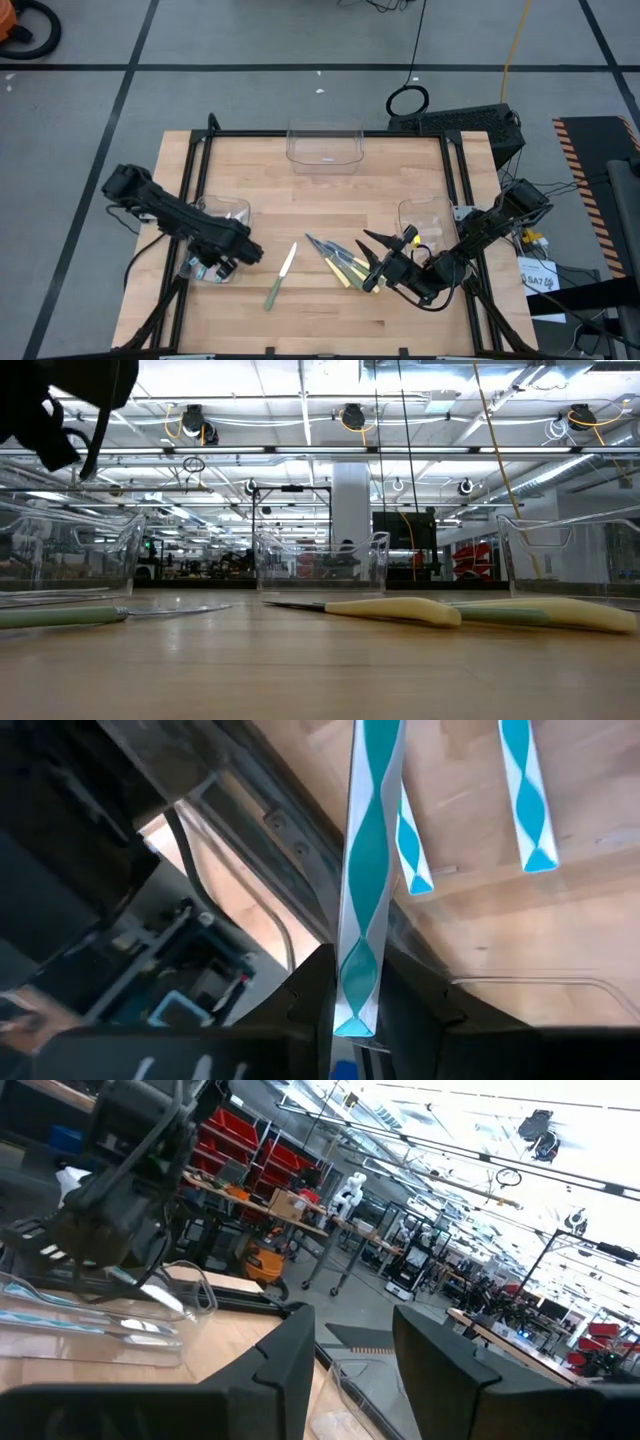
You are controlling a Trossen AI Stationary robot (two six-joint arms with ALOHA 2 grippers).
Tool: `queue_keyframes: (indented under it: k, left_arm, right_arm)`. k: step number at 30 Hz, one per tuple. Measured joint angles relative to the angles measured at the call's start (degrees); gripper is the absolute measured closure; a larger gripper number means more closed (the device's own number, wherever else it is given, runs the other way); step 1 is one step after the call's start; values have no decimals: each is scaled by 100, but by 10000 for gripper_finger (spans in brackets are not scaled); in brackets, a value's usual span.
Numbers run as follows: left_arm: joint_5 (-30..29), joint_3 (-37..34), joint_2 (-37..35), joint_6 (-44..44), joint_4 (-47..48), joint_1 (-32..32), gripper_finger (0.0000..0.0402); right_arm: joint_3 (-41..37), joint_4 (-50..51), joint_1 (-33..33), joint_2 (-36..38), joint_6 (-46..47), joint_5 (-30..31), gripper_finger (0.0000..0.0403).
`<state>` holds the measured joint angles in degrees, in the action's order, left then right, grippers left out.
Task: Sort silverware by color (type)
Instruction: Put the white and blue patterned knife into the bottom left transparent bin, then put the left yellow knife into the top center transparent bin
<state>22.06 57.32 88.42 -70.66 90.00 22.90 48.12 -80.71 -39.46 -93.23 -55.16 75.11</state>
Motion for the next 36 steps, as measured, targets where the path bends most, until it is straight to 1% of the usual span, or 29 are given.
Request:
queue_keyframes:
  k: [6,13,16,21,24,26,30,33,35,36]
  left_arm:
    - [-65,0,278,567,-8,-1,330]
    - [-150,0,304,704,4,-1,328]
    - [-265,0,304,831,0,-1,315]
    - [-562,0,304,1041,-5,-1,280]
    - [-582,0,304,1071,-3,-1,263]
    - [-581,0,304,1218,-1,-1,258]
    - [-634,128,304,1873,1,2,257]
    - [-1077,366,240,2009,2,71,257]
    - [-1520,639,179,2022,5,127,257]
    - [-1808,786,155,2048,5,178,256]
  right_arm:
    - [0,-4,0,0,0,0,273]
    - [0,-2,0,0,0,2,273]
    - [0,-2,-1,0,0,2,273]
    - [0,-2,0,0,0,4,273]
    - [0,-2,0,0,0,4,273]
    - [0,-2,-1,0,0,4,273]
    - [0,-2,0,0,0,9,273]
    - [0,-2,0,0,0,25,273]
    - [1,-2,-2,0,4,51,273]
    - [12,1,-2,0,27,167,273]
